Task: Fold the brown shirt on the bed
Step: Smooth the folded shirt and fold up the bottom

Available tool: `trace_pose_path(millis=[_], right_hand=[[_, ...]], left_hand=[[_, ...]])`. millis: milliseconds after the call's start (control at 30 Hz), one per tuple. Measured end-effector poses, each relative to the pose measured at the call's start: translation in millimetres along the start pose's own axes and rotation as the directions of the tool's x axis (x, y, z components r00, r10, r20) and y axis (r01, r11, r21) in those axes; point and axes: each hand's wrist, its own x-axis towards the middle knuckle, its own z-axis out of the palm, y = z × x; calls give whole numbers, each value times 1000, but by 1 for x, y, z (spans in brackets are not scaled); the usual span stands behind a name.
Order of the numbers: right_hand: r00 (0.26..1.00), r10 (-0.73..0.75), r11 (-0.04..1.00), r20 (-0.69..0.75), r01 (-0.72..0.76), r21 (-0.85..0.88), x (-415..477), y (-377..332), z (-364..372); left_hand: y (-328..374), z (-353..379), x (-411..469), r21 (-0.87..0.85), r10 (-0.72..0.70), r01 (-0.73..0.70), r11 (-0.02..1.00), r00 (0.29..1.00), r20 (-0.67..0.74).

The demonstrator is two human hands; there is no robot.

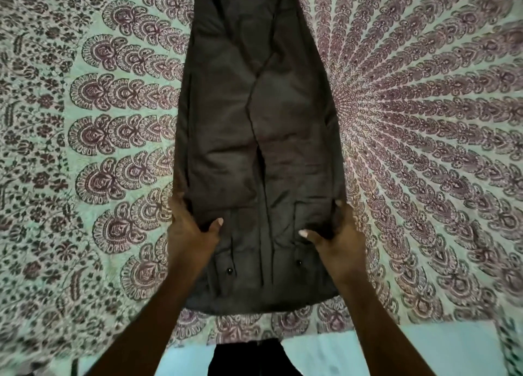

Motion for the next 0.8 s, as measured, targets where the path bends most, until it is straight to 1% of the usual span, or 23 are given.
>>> trace_pose_path(millis=[33, 133, 167, 233, 333, 400, 500, 567, 633, 667, 700, 733, 767, 800], right_hand=[[1000, -20, 999, 8, 19, 43, -9, 6, 0], [999, -25, 950, 33, 14, 312, -24, 21, -2], [999, -30, 930, 18, 21, 367, -27, 25, 0], [999, -34, 920, -14, 37, 391, -31, 30, 0], [998, -55, 949, -40, 65, 308, -35, 35, 2], [996, -89, 974, -13, 90, 208, -32, 38, 5], [991, -136, 987, 19, 133, 94, -27, 35, 6], [988, -153, 988, 16, 153, 6, -27, 33, 5], [984, -179, 973, -21, 173, -154, -29, 31, 6], [977, -206, 949, -57, 185, -257, -30, 30, 9], [962, -255, 915, -95, 208, -347, -29, 27, 12], [943, -307, 886, -128, 234, -399, -29, 22, 14], [933, -329, 879, -148, 245, -410, -27, 16, 16], [940, -304, 896, -153, 228, -381, -24, 11, 18]], left_hand=[[-8, 0, -11, -6, -3, 3, 1000, 1000, -4], [-24, -1, -32, -13, 31, -31, 999, 999, -10], [-29, -3, -35, -25, 43, -44, 999, 999, -9], [-38, -7, -35, -29, 77, -77, 997, 997, 0], [-47, -13, -32, 67, 142, -145, 987, 989, 43], [-49, -13, -30, 134, 194, -199, 971, 980, 46], [-49, -8, -30, 181, 184, -194, 964, 980, 72], [-44, -4, -34, 277, 192, -194, 941, 981, 34], [-33, 2, -37, 417, 327, -298, 859, 945, 4], [-26, 6, -36, 433, 405, -373, 821, 914, 20], [-18, 11, -35, 414, 450, -432, 802, 891, 57], [-10, 17, -33, 373, 450, -455, 809, 887, 104], [-3, 23, -32, 350, 408, -438, 828, 899, 159], [3, 29, -32, 372, 346, -407, 834, 912, 221]])
